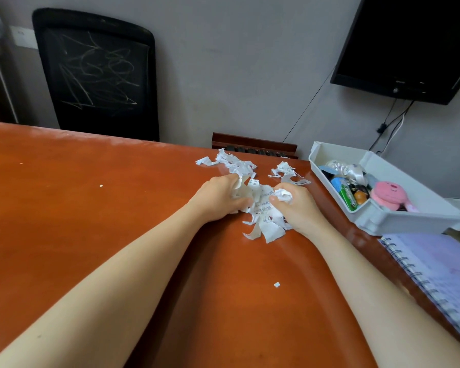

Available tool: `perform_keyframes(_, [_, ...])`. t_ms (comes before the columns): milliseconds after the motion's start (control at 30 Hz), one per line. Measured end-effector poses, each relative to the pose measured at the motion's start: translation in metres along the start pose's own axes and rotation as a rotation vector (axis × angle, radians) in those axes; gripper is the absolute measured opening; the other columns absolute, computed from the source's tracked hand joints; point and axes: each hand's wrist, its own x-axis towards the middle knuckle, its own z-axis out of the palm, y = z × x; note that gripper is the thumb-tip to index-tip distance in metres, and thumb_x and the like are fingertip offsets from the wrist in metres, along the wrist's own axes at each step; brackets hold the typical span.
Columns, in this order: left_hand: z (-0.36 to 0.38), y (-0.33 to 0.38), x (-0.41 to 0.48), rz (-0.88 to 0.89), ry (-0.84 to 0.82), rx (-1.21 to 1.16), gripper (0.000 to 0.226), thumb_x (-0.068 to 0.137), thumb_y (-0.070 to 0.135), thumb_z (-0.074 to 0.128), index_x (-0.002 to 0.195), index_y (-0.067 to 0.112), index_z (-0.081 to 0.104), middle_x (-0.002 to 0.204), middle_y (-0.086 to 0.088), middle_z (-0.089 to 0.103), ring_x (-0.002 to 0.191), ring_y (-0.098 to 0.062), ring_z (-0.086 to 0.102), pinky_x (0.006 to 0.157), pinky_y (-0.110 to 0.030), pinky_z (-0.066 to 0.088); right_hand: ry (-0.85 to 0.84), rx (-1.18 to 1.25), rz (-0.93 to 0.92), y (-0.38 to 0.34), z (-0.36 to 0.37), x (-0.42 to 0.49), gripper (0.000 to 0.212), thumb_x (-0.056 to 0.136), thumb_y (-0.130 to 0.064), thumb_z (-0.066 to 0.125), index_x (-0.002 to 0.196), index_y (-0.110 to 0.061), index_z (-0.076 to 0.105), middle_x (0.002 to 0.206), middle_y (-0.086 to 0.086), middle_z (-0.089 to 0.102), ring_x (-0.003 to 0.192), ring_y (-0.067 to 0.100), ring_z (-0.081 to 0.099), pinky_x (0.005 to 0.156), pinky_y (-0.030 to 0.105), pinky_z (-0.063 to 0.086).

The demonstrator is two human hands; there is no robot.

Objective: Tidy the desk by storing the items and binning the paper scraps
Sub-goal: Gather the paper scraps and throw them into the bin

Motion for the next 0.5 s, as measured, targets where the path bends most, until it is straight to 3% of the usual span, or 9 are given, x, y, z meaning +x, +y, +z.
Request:
perform_keyframes(133, [-0.0017,-0.0002,-0.0029,0.017,0.093,-0.056,0.034,0.086,0.037,0.063,0.065,0.028,0.038,0.068,0.007,0.049,0.055,-0.011,0.043,0.048,-0.020,0.027,0.082,0.042,0.040,-0.0011,-0.0021,-0.0011,0.027,0.094,-0.020,0.055,0.119,-0.013,0.057,0.107,0.000,0.057,0.100,0.014,0.054,0.069,0.017,0.044])
perform_keyframes(200, [-0.0028,-0.0028,-0.0029,0.009,0.142,-0.155,0.031,0.086,0.037,0.062,0.065,0.018,0.050,0.063,0.001,0.053,0.054,-0.015,0.048,0.047,-0.029,0.034,0.127,0.060,0.083,-0.0006,-0.0034,-0.0010,0.036,0.094,-0.023,0.054,0.129,-0.014,0.052,0.127,0.004,0.054,0.114,0.018,0.052,0.086,0.028,0.050])
perform_keyframes(267, [-0.0045,-0.0059,-0.0030,-0.011,0.196,-0.264,0.034,0.087,0.034,0.060,0.070,0.004,0.058,0.061,-0.005,0.057,0.053,-0.019,0.052,0.049,-0.036,0.040,0.150,0.094,0.096,-0.0002,-0.0044,-0.0009,0.038,0.094,-0.024,0.054,0.131,-0.015,0.051,0.134,0.007,0.051,0.120,0.023,0.051,0.093,0.041,0.052])
perform_keyframes(367, [-0.0068,-0.0073,-0.0048,-0.076,0.280,-0.360,0.038,0.090,0.028,0.058,0.059,0.008,0.047,0.051,0.001,0.047,0.046,-0.011,0.041,0.047,-0.022,0.034,0.188,0.138,0.111,0.0018,-0.0048,0.0006,0.038,0.094,-0.026,0.053,0.131,-0.014,0.051,0.131,0.008,0.054,0.116,0.025,0.054,0.092,0.044,0.053])
perform_keyframes(500, [-0.0096,-0.0080,-0.0104,-0.150,0.378,-0.482,0.047,0.092,0.031,0.056,0.053,0.012,0.038,0.044,0.001,0.041,0.036,-0.007,0.037,0.041,-0.013,0.028,0.284,0.186,0.135,0.0043,-0.0062,0.0035,0.036,0.093,-0.029,0.052,0.125,-0.011,0.054,0.117,0.008,0.057,0.107,0.021,0.055,0.080,0.031,0.050])
